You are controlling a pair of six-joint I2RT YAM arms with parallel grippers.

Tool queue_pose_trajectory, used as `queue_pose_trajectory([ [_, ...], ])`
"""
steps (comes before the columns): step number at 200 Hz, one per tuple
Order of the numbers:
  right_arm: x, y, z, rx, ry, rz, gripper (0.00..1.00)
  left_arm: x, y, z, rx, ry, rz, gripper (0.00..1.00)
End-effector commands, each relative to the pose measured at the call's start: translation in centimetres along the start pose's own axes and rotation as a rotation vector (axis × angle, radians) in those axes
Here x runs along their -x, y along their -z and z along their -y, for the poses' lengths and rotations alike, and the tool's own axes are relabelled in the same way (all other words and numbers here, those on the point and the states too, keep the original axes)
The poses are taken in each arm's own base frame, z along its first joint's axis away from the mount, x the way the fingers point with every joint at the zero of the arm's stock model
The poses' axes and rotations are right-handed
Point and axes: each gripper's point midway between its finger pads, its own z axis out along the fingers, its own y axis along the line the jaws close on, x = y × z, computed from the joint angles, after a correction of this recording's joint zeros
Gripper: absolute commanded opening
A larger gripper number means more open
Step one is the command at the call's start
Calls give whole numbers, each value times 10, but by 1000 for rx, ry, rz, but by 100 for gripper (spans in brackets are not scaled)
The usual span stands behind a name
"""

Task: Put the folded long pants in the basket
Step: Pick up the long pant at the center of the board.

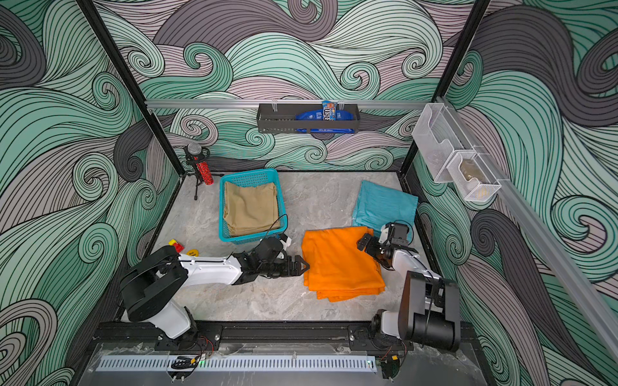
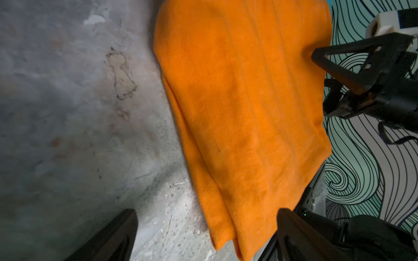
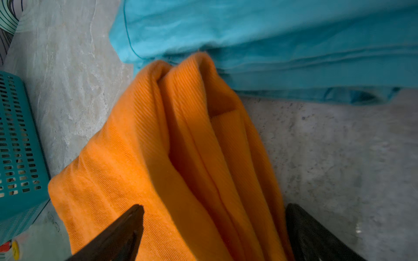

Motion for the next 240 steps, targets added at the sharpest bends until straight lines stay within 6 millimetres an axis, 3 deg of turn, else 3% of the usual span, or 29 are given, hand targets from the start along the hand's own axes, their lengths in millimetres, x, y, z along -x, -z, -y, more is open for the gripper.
queue_pose_trajectory([
  [1, -10, -4, -13, 58, 1, -31, 100, -4, -10, -4, 24, 0, -31, 99],
  [42, -38, -12, -26, 54, 20, -94, 98, -6, -22, -9, 37, 10, -54, 99],
  [72, -44, -11, -28, 54, 9, -96, 97, -4, -28, -11, 47, 23, -48, 95],
  [113, -23, -5, -3, -98, 49, -34, 100, -7, -37, -15, 55, 31, -68, 81],
  [143, -38, -15, 7, -120, 50, -106, 100, -8, -41, -16, 60, 34, -76, 77],
  [164, -49, -20, 10, -116, 62, -147, 95, -9, -45, -18, 62, 36, -87, 76],
  [210, -52, -20, -10, -55, 95, -153, 77, -12, -57, -15, 49, 34, -123, 68],
  [225, -54, -22, -12, -46, 103, -158, 69, -14, -62, -12, 35, 32, -141, 55],
  [240, -56, -24, -15, -36, 108, -165, 50, -16, -66, -10, 20, 31, -156, 31],
])
